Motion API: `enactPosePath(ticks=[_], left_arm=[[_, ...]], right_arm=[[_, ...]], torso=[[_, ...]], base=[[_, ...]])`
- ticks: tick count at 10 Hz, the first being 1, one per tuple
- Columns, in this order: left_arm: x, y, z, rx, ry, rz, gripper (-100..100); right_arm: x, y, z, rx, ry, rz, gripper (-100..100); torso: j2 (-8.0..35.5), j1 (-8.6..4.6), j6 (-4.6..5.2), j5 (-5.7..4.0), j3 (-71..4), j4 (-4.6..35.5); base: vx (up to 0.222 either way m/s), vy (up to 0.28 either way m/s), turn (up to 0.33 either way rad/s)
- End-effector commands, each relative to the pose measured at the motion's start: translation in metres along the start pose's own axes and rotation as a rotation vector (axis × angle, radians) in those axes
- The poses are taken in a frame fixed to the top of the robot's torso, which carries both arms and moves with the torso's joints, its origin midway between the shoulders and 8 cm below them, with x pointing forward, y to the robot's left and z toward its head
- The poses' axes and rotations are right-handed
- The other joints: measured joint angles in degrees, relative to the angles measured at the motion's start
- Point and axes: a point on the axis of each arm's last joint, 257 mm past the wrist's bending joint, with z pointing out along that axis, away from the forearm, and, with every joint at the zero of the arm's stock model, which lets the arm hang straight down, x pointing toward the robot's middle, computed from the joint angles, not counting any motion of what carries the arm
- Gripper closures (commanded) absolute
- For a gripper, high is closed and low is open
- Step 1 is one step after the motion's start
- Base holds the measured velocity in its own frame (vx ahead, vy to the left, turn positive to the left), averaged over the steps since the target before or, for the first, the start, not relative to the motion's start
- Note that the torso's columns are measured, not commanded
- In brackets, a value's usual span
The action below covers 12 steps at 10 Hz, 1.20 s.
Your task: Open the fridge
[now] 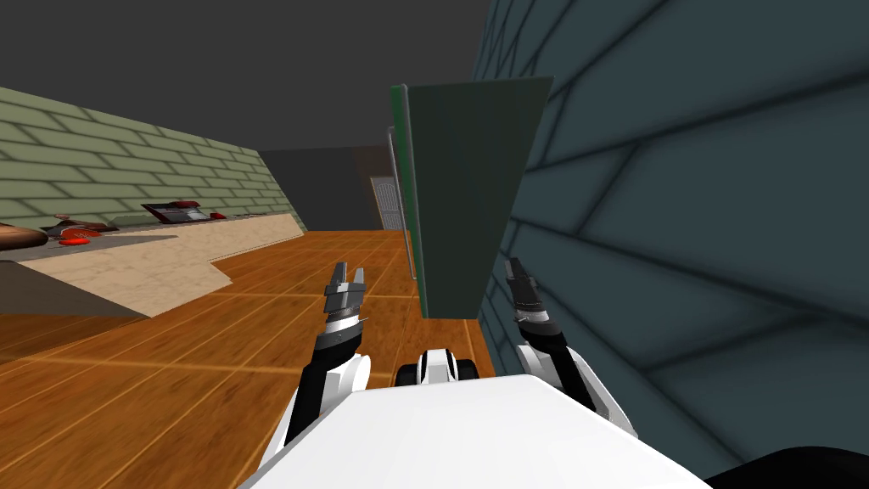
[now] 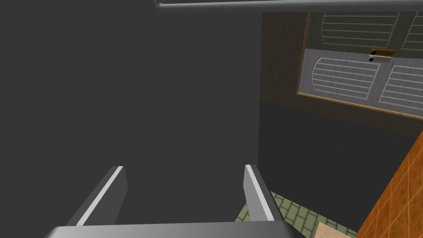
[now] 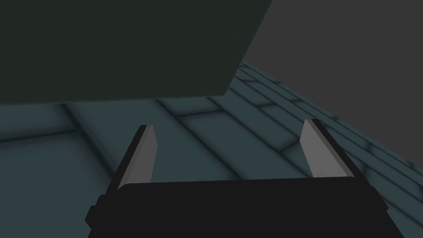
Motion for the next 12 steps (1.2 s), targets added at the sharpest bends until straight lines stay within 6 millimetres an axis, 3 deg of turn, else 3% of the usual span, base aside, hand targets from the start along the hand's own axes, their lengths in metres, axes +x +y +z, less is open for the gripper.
enactPosePath(ticks=[1,6,8,12], left_arm=[[0.0,0.0,0.0,0.0,0.0,0.0,0],[0.0,0.0,0.0,0.0,0.0,0.0,0],[0.0,0.0,0.0,0.0,0.0,0.0,0],[0.0,0.0,0.0,0.0,0.0,0.0,0]], right_arm=[[0.001,-0.021,-0.007,0.032,0.088,-0.12,-100],[-0.003,-0.047,-0.019,0.06,0.215,-0.296,-100],[-0.012,-0.066,-0.026,0.081,0.285,-0.421,-100],[-0.023,-0.083,-0.031,0.082,0.384,-0.567,-100]], torso=[[0.0,-0.03,0.0,-0.01,0.0,0.0],[0.1,-0.05,0.01,-0.02,0.1,0.1],[0.0,-0.05,0.0,-0.02,0.0,0.0],[0.2,-0.18,0.0,-0.05,0.1,0.1]], base=[[0.06,0.135,-0.011],[0.052,0.123,-0.009],[0.069,0.137,-0.011],[0.047,0.131,-0.007]])
